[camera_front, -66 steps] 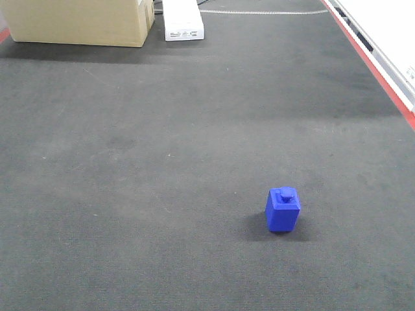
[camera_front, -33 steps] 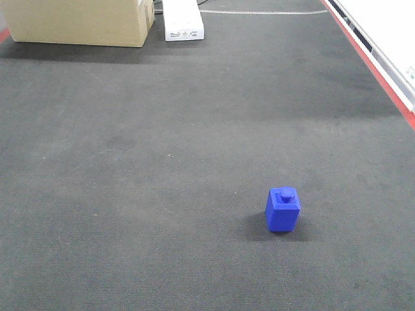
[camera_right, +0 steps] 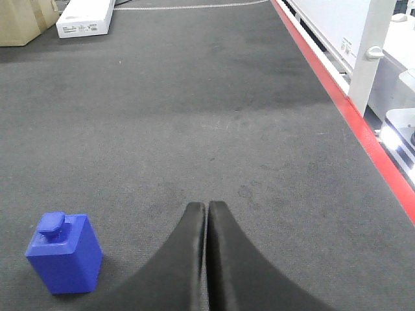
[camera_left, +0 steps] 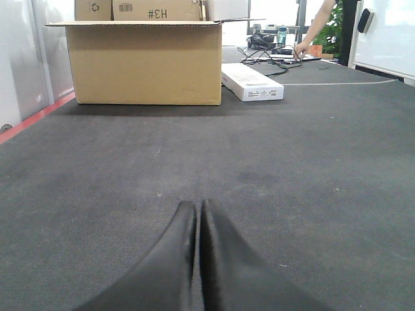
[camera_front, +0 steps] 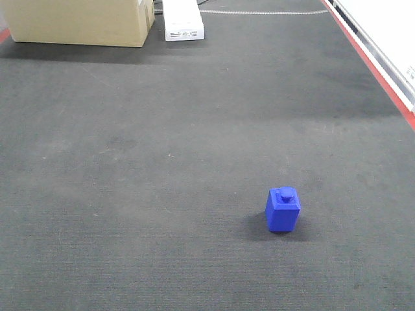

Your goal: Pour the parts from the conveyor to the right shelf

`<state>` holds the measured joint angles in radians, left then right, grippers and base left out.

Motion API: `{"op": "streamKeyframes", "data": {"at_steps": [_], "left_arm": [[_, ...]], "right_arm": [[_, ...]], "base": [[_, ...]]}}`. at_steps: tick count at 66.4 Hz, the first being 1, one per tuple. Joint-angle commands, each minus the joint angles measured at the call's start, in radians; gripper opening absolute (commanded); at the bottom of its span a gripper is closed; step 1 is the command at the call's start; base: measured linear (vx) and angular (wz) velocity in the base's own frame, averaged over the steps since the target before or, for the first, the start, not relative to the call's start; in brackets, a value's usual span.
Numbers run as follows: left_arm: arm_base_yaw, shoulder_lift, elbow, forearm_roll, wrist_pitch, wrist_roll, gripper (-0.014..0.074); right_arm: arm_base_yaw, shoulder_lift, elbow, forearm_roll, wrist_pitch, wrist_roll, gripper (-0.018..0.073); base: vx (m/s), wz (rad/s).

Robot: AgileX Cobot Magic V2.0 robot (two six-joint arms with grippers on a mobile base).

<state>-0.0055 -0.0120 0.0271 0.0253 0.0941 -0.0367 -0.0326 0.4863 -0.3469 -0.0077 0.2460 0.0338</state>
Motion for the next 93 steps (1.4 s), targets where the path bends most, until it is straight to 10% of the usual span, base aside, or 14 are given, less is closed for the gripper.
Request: {"op": "streamKeyframes", "data": {"at_steps": [1,33,61,93], "left_arm": [[0.004,-0.014,-0.019,-0.006,-0.072,-0.008,-0.0006],[0.004,-0.015,-0.019,-0.006,-0.072,-0.008,-0.0006],[0.004,-0.015,-0.019,-0.006,-0.072,-0.008,-0.0006],[0.033,-0.015,-0.019,-0.006,-0.072,-0.008,-0.0006]], "right_arm": [[-0.006,0.012,-0.034,0.008,-0.079,0.0,-0.0009],[-0.006,0.017,-0.04,0.028,-0.045,-0.005,0.0036],[-0.003,0.063,-0.094,0.043,0.071,-0.005,0.0428],[0.266,0.458,-0.477,0.063,0.372,-0.004,0.0468]], "base": [[0.0,0.0],[0.0,0.0],[0.0,0.0],[0.0,0.0]]}}
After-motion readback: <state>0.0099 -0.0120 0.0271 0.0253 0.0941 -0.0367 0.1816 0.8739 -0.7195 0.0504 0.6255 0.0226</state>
